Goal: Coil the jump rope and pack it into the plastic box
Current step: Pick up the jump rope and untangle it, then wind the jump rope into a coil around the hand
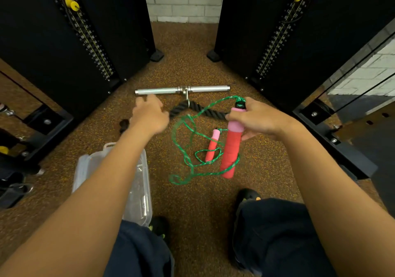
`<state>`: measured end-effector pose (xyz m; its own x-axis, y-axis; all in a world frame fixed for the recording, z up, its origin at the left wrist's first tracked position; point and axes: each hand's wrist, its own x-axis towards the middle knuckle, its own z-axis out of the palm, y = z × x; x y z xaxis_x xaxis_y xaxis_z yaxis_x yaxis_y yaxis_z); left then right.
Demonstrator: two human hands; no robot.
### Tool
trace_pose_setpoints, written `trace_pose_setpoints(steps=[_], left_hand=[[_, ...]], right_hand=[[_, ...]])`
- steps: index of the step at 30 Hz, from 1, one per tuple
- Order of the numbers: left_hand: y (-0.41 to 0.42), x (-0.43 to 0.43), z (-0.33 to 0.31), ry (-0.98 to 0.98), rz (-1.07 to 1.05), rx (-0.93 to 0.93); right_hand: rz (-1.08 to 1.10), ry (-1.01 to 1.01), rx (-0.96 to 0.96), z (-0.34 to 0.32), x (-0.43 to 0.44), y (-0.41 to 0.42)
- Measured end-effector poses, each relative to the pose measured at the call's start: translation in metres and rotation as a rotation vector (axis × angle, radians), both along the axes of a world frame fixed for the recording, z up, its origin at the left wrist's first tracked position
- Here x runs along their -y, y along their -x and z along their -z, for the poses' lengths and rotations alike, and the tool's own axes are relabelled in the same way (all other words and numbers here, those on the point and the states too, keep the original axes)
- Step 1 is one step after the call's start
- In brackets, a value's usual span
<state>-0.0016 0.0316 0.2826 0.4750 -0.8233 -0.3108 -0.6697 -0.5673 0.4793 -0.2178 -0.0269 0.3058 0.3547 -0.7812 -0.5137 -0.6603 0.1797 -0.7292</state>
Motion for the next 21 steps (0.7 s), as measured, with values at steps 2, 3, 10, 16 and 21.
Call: trace_pose_setpoints(steps=[2,3,10,16,21], left_hand=[[0.013,-0.001,-0.001,0.019,0.163,-0.002],[0.020,-0.002,-0.002,0.041,0.250,-0.081],[0.059,-0.017,0.007,-0.210,0.579,-0.593],[0.050,-0.015,-0.001,-0.333,0.569,-0.724],[0.038,-0.007,-0.024,-0.127,0.366,-1.050]], right_hand=[[-0.016,0.005,0.026,0.000,-0.002,-0.002],[-0.022,0.008,0.037,0.000,-0.002,-0.004],[0.067,-0.046,0.255,-0.005,-0.006,-0.012],[0.061,-0.105,0.310,-0.002,-0.007,-0.014],[-0.085,-0.076,0.266,0.003,-0.015,-0.018]])
